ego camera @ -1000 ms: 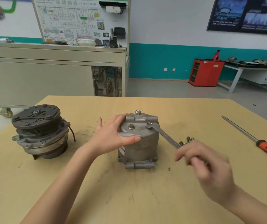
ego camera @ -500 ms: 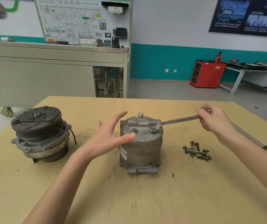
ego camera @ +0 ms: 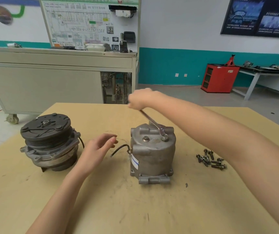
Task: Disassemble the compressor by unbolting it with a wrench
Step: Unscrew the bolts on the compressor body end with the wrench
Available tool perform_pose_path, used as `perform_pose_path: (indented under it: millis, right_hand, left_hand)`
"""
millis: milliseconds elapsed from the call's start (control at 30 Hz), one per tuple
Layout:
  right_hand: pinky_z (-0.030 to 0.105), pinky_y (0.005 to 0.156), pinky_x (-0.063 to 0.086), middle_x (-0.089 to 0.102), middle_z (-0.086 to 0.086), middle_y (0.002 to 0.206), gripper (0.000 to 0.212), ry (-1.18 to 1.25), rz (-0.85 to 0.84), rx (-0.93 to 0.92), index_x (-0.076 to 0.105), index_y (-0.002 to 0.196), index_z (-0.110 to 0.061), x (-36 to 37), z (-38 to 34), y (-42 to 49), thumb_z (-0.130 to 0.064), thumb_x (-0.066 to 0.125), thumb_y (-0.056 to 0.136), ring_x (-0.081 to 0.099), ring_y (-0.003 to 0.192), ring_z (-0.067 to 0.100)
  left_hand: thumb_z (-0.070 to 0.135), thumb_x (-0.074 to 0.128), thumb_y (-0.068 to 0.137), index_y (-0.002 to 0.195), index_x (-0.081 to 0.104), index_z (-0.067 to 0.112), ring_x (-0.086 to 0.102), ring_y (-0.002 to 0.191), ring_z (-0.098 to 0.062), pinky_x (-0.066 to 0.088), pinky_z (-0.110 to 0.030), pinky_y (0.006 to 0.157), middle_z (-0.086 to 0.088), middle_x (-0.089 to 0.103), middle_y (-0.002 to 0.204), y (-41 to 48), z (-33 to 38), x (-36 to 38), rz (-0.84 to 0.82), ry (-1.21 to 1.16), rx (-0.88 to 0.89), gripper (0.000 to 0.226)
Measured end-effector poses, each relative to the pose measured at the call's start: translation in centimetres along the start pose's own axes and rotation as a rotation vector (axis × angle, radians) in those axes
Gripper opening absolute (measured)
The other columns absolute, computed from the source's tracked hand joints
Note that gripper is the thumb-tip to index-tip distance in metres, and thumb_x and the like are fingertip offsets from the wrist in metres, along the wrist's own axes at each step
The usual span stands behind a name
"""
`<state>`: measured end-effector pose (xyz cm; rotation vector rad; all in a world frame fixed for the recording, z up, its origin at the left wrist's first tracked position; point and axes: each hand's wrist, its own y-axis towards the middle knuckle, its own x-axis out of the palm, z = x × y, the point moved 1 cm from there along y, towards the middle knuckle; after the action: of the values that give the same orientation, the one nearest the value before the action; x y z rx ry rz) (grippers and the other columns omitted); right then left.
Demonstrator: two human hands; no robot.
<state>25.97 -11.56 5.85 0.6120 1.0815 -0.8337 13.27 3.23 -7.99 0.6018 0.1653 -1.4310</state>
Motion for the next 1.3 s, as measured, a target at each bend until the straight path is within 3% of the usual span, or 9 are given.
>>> perform_pose_path:
  millis: [200, 300, 400, 500, 667, 733, 900, 1100, 1300]
  right_hand:
    - [0.025, 0.045, 0.025, 0.051, -0.002, 0.077, 0.03, -0.188, 0.255, -0.388, 0.063, 0.104, -0.016, -3.5, -10.6, -6.4, -0.019, 0.033, 0.099, 0.049, 0.068, 0.022]
    - [0.02, 0.041, 0.025, 0.057, -0.004, 0.065, 0.014, -0.246, 0.432, -0.602, 0.062, 0.09, -0.015, -2.9, -11.0, -14.1, -0.013, 0.048, 0.09, 0.043, 0.052, 0.02]
    - [0.025, 0.043, 0.024, 0.045, 0.0, 0.05, 0.015, -0.078, 0.787, -0.634, 0.057, 0.068, -0.014, -0.9, -7.9, -21.0, -0.017, 0.06, 0.083, 0.036, 0.043, 0.02]
    - [0.026, 0.041, 0.027, 0.039, 0.001, 0.049, 0.033, 0.013, 0.888, -0.513, 0.062, 0.062, -0.011, 2.0, -3.8, -25.8, -0.017, 0.042, 0.088, 0.035, 0.041, 0.021]
    - [0.024, 0.042, 0.04, 0.053, -0.002, 0.046, 0.038, 0.367, 0.809, -0.01, 0.071, 0.065, -0.001, 5.8, 1.6, -29.3, -0.012, 0.039, 0.083, 0.046, 0.039, 0.01]
    - [0.017, 0.044, 0.029, 0.038, -0.016, 0.042, 0.039, 0.553, 0.737, 0.21, 0.067, 0.065, -0.006, 6.6, 3.2, -29.5, -0.022, 0.037, 0.082, 0.039, 0.045, 0.004]
    - [0.021, 0.048, 0.03, 0.046, -0.004, 0.045, 0.037, 0.696, 0.456, 0.533, 0.055, 0.06, -0.013, 7.9, 9.1, -24.3, -0.036, 0.04, 0.084, 0.04, 0.046, 0.009]
    - [0.028, 0.055, 0.032, 0.052, 0.007, 0.073, 0.034, 0.359, 0.09, 0.475, 0.057, 0.08, -0.009, 7.2, 12.2, -8.9, -0.032, 0.038, 0.097, 0.05, 0.068, 0.022]
    - [0.034, 0.065, 0.037, 0.043, 0.0, 0.071, 0.027, 0.1, 0.079, 0.04, 0.048, 0.09, -0.011, 1.8, 2.8, -0.1, -0.032, 0.034, 0.1, 0.048, 0.078, 0.023]
  left_hand:
    - [0.03, 0.054, 0.097, 0.103, 0.067, 0.031, 0.067, 0.097, -0.004, 0.051, -0.024, 0.087, 0.01, 0.073, 0.1, 0.1, -0.4, 0.7, -0.038, -0.049, -0.046, 0.014]
    - [0.01, 0.065, 0.091, 0.089, 0.074, 0.029, 0.068, 0.091, -0.033, 0.051, -0.053, 0.087, 0.003, 0.075, 0.09, -0.3, 0.2, 1.4, 0.136, -0.119, -0.001, 0.021]
    - [0.025, 0.059, 0.097, 0.089, 0.066, 0.043, 0.069, 0.093, -0.013, 0.049, -0.037, 0.083, 0.02, 0.07, 0.09, -0.2, -0.2, 1.3, 0.039, -0.023, 0.018, 0.021]
    - [0.032, 0.055, 0.097, 0.096, 0.065, 0.036, 0.064, 0.091, 0.003, 0.045, -0.015, 0.079, 0.023, 0.068, 0.091, -0.2, -1.3, 0.8, -0.034, 0.15, 0.011, 0.01]
    - [0.027, 0.058, 0.097, 0.097, 0.062, 0.035, 0.061, 0.085, 0.004, 0.039, -0.008, 0.069, 0.022, 0.065, 0.084, -0.1, -0.9, 1.4, -0.04, 0.273, 0.03, 0.009]
    - [0.029, 0.055, 0.098, 0.101, 0.065, 0.029, 0.064, 0.087, -0.004, 0.042, -0.015, 0.071, 0.015, 0.068, 0.087, 0.0, -1.0, 1.1, -0.02, 0.263, 0.002, 0.01]
    - [0.028, 0.053, 0.099, 0.111, 0.068, 0.018, 0.066, 0.094, -0.017, 0.05, -0.035, 0.086, 0.001, 0.072, 0.099, 0.1, -0.9, 1.0, -0.007, 0.256, -0.061, 0.022]
    - [0.025, 0.055, 0.099, 0.115, 0.068, 0.017, 0.065, 0.095, -0.016, 0.051, -0.037, 0.09, 0.001, 0.071, 0.104, 0.1, -1.0, 0.9, -0.021, 0.311, -0.075, 0.022]
    - [0.026, 0.055, 0.098, 0.117, 0.066, 0.02, 0.065, 0.095, -0.014, 0.051, -0.037, 0.09, 0.005, 0.07, 0.106, 0.0, -1.0, 0.7, -0.04, 0.329, -0.069, 0.022]
